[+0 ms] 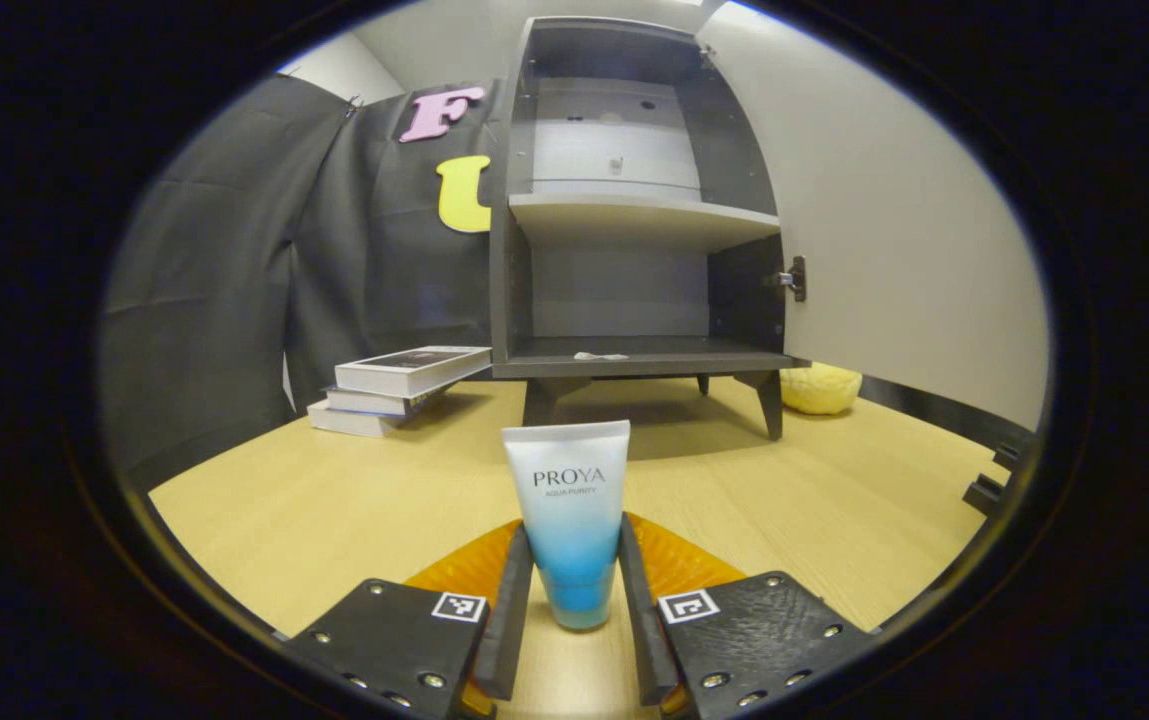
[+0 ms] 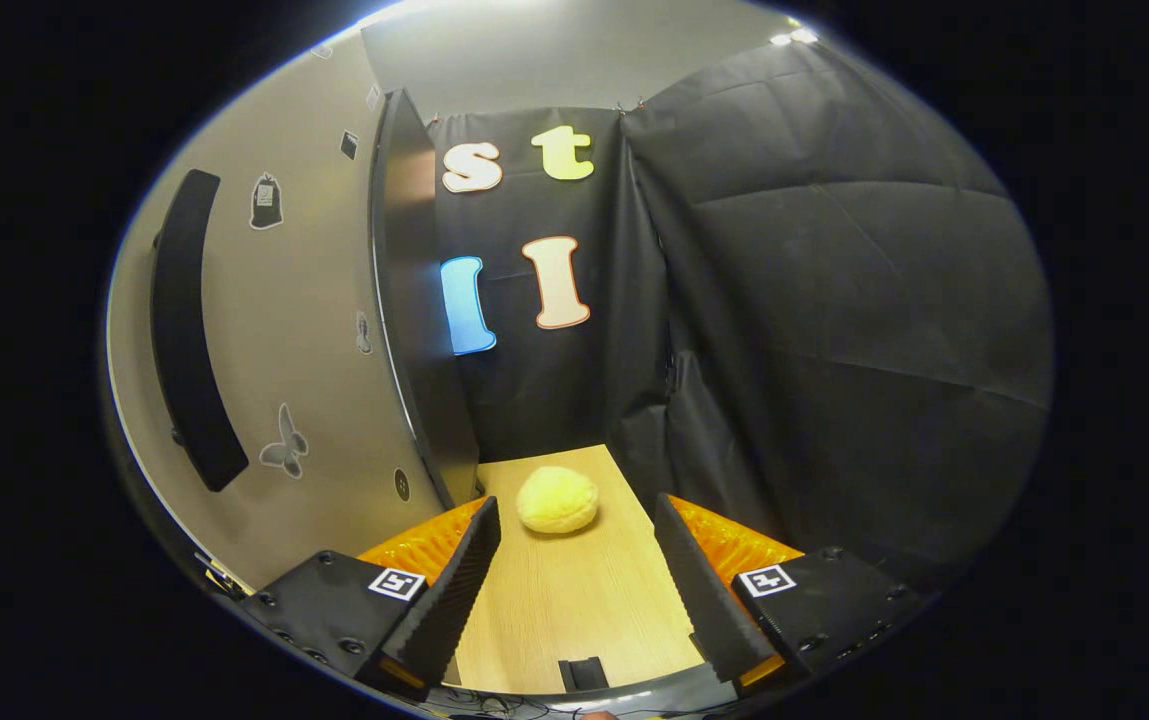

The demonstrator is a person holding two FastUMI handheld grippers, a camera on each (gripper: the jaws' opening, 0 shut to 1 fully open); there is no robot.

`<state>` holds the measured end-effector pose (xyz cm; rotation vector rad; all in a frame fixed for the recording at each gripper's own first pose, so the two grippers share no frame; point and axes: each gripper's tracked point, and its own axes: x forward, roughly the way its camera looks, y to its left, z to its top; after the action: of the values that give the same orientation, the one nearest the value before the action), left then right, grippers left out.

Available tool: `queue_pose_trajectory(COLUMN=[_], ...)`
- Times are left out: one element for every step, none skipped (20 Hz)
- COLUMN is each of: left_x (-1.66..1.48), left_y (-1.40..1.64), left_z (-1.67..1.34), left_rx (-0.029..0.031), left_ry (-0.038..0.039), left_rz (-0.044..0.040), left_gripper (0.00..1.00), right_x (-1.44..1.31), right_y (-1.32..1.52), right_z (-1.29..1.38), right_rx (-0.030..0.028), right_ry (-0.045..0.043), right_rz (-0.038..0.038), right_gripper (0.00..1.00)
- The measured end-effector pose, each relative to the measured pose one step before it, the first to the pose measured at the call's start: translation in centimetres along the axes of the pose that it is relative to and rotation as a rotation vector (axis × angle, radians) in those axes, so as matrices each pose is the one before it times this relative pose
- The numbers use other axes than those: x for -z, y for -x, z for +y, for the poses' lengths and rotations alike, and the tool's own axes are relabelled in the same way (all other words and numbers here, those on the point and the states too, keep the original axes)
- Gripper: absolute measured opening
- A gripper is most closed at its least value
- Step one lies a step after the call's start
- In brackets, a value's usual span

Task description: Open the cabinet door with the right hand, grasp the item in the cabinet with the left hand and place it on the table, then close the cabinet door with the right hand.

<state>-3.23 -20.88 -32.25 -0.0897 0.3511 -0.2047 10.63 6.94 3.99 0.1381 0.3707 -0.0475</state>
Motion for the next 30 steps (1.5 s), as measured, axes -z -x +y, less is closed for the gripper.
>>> queue_pose_trajectory(left_x=[-0.091, -0.211, -0.28, 0.332, -0.017, 0.143, 0.143, 0.227, 0.057, -0.054, -0.141, 0.027, -0.098, -0.298, -0.958, -0.938, -1.366, -1.326, -1.468, -1.554, -1.785, -2.168, -1.73, -1.329, -1.269, -1.106, -1.253, -1.291, -1.02, -0.759], left_y=[0.036, 0.153, -0.095, 0.08, 0.013, 0.124, -0.086, 0.023, -0.159, 0.229, 0.081, 0.405, 0.531, 0.801, 0.439, 0.726, 0.835, 0.764, 0.671, 0.602, 0.382, 0.41, 0.234, 0.292, 0.102, 0.008, -0.072, 0.071, -0.194, -0.055], left_z=[-0.012, 0.004, -0.025, 0.011, 0.001, -0.018, -0.063, -0.089, 0.077, -0.042, 0.219, 0.405, 0.417, 0.301, 0.193, 0.078, 0.088, -0.177, -0.306, -0.177, -0.303, -0.23, -0.086, -0.049, 0.07, 0.136, 0.195, 0.343, 0.373, 0.434], left_rx=[0.00061, -0.00415, -0.00244, -0.00474, -0.00234, 0.00032, 0.00294, 0.0031, -0.00063, -0.00248, -0.01024, -0.01207, -0.01987, -0.01845, -0.00369, -0.00251, -0.00177, 0.00421, 0.0069, 0.009, 0.00729, 0.00636, 0.00496, 0.00454, 0.00517, 0.01055, 0.00651, 0.00274, 0.00389, 0.00094], left_ry=[0.00116, 0.00386, 0.0063, 0.00355, 0.00245, -0.00153, -0.00668, -0.00731, -0.00445, -0.00127, 0.00099, -0.00177, -0.0089, -0.00989, -0.00212, 0.00475, 0.00879, 0.0127, 0.011, 0.00579, -0.0008, -0.00925, -0.01371, -0.01066, -0.00675, -0.0031, -0.0063, -0.0074, -0.00445, -0.00495], left_rz=[0.00628, 0.0009, -0.00991, 0.00475, -0.00534, 0.00396, 0.00645, 0.01163, 0.01107, 0.00243, -0.00369, -0.00395, 0.00195, -0.0086, -0.00976, -0.00686, -0.01247, -0.00802, -0.01057, -0.01206, -0.01696, -0.01874, -0.01433, -0.0142, -0.00959, -0.00928, -0.00885, -0.01009, -0.00443, 0.00309], left_gripper=[0.48, 0.47, 0.48, 0.48, 0.5, 0.5, 0.51, 0.52, 0.5, 0.5, 0.53, 0.55, 0.69, 0.78, 0.81, 0.81, 0.81, 0.8, 0.81, 0.81, 0.8, 0.8, 0.8, 0.8, 0.8, 0.8, 0.8, 0.8, 0.8, 0.81], right_x=[-0.012, 0.036, 0.021, 0.064, -0.09, -0.018, -0.021, 0.093, 0.007, 0.071, -0.084, -0.1, -0.197, 0.03, -0.217, -0.049, -0.332, -0.309, -0.391, -0.351, -0.362, -0.247, -0.372, -0.354, -0.382, -0.076, -0.185, -0.089, -0.412, -0.143], right_y=[-0.058, 0.06, -0.032, 0.029, -0.026, 0.055, -0.072, -0.016, -0.104, 0.01, -0.114, -0.133, 0.067, 0.167, 0.023, -0.127, -0.094, -0.061, 0.001, 0.012, -0.061, 0.069, -0.009, 0.103, 0.007, 0.221, 0.229, 0.292, 0.339, 0.226], right_z=[0.007, 0.107, 0.03, -0.025, 0.033, 0.151, 0.16, 0.068, 0.111, 0.191, 0.145, 0.027, -0.044, 0.111, 0.214, 0.197, 0.165, 0.056, 0.104, -0.213, -0.181, -0.063, -0.052, -0.128, -0.2, -0.127, 0.164, 0.306, 0.07, -0.147], right_rx=[-0.00055, -0.00318, -0.00305, -0.00244, -0.00104, -0.00631, -0.01004, -0.00876, -0.00916, -0.00991, -0.00564, -0.00317, -0.00075, -0.00745, -0.01093, -0.01117, -0.00951, -0.01196, -0.00929, -0.00311, 0.00206, -0.00091, 0.00056, 0.00456, 0.00694, 0.00565, 0.00071, -0.00077, 0.00859, 0.01226], right_ry=[0.00221, 0.00183, 0.00317, 0.00671, 0.00481, 0.00193, 0.00128, 0.0044, 0.00604, 0.00524, 0.00437, 0.00403, 0.00157, -0.00195, -0.00345, -0.00078, 0.00124, 0.00317, 0.00529, 0.00671, 0.00523, 0.00231, 0.00149, 0.00133, 0.00007, -0.00255, -0.00585, -0.00145, 0.00636, 0.01393], right_rz=[0.00086, 0.00284, 0.00349, 0.00433, -0.00108, -0.00273, -0.00176, -0.00007, 0.00317, 0.00418, 0.00198, -0.00259, -0.00346, -0.00172, -0.0041, -0.00508, -0.00461, -0.00888, -0.01282, -0.01646, -0.01499, -0.01392, -0.01437, -0.01413, -0.01018, -0.00404, -0.00109, -0.00441, -0.00413, -0.004], right_gripper=[0.98, 0.98, 0.98, 0.98, 0.98, 0.98, 0.98, 0.98, 0.98, 0.98, 0.92, 0.92, 0.92, 0.98, 0.93, 0.93, 0.93, 0.93, 0.98, 0.98, 0.98, 0.98, 0.98, 0.98, 0.98, 0.98, 0.92, 0.92, 0.92, 0.92])
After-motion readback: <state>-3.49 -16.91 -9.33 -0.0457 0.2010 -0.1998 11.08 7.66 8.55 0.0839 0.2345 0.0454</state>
